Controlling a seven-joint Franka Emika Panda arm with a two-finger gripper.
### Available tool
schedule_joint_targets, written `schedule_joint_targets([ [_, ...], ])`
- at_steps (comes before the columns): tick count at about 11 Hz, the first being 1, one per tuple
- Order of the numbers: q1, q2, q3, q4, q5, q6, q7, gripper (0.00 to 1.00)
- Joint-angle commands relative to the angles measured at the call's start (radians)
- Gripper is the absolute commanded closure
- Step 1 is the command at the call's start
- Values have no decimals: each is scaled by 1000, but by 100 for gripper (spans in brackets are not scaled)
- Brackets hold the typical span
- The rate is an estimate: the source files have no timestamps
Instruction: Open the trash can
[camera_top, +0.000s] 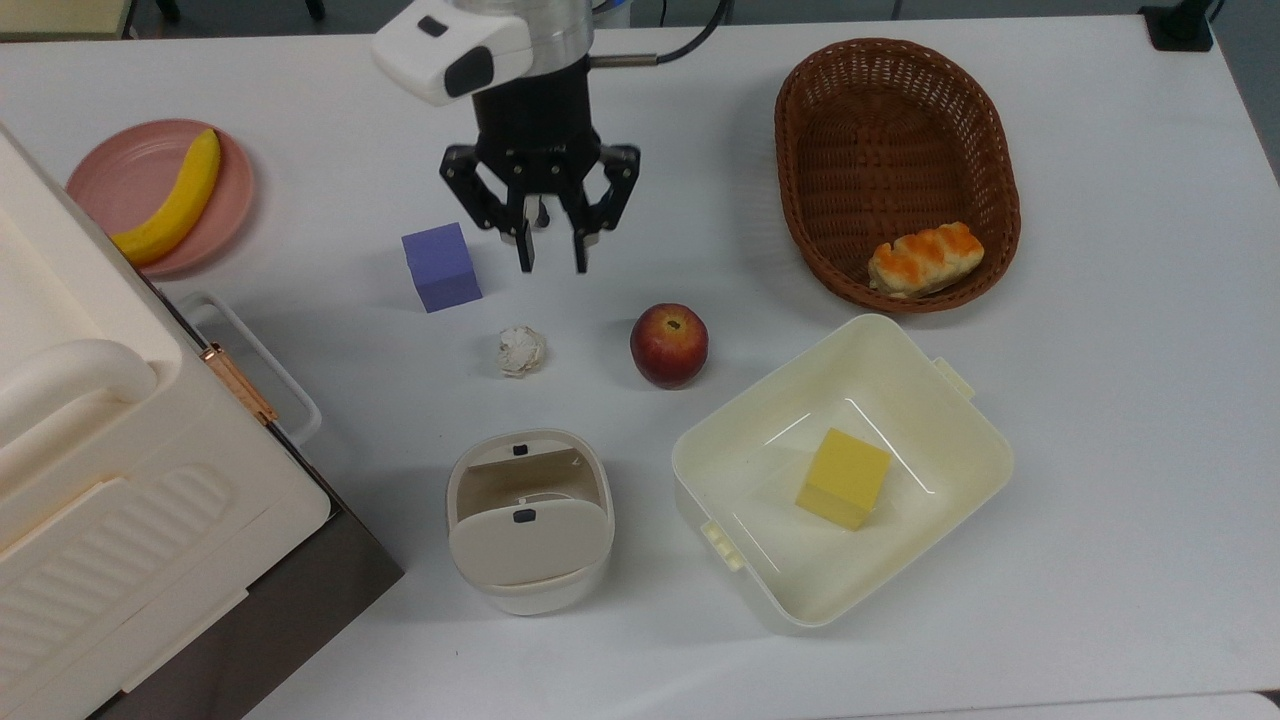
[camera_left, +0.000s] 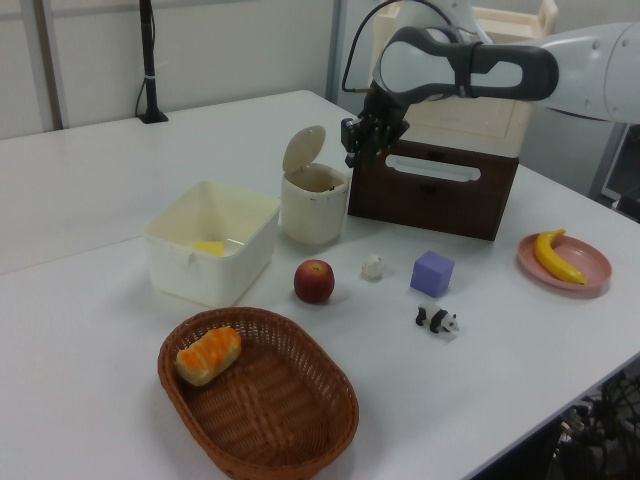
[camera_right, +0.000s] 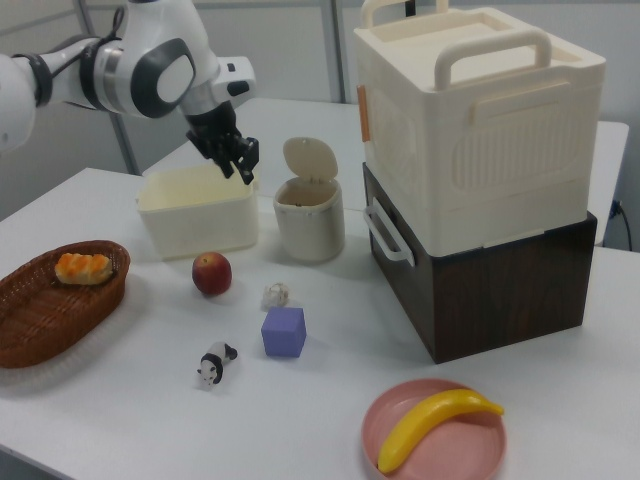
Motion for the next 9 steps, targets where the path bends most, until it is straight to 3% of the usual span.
schedule_joint_targets([
  [1, 19, -66, -8, -55, 1, -78, 5, 0],
  [5, 19, -158, -37, -44, -2, -340, -46, 0],
  [9, 41, -200, -53, -36, 0, -410, 86, 0],
])
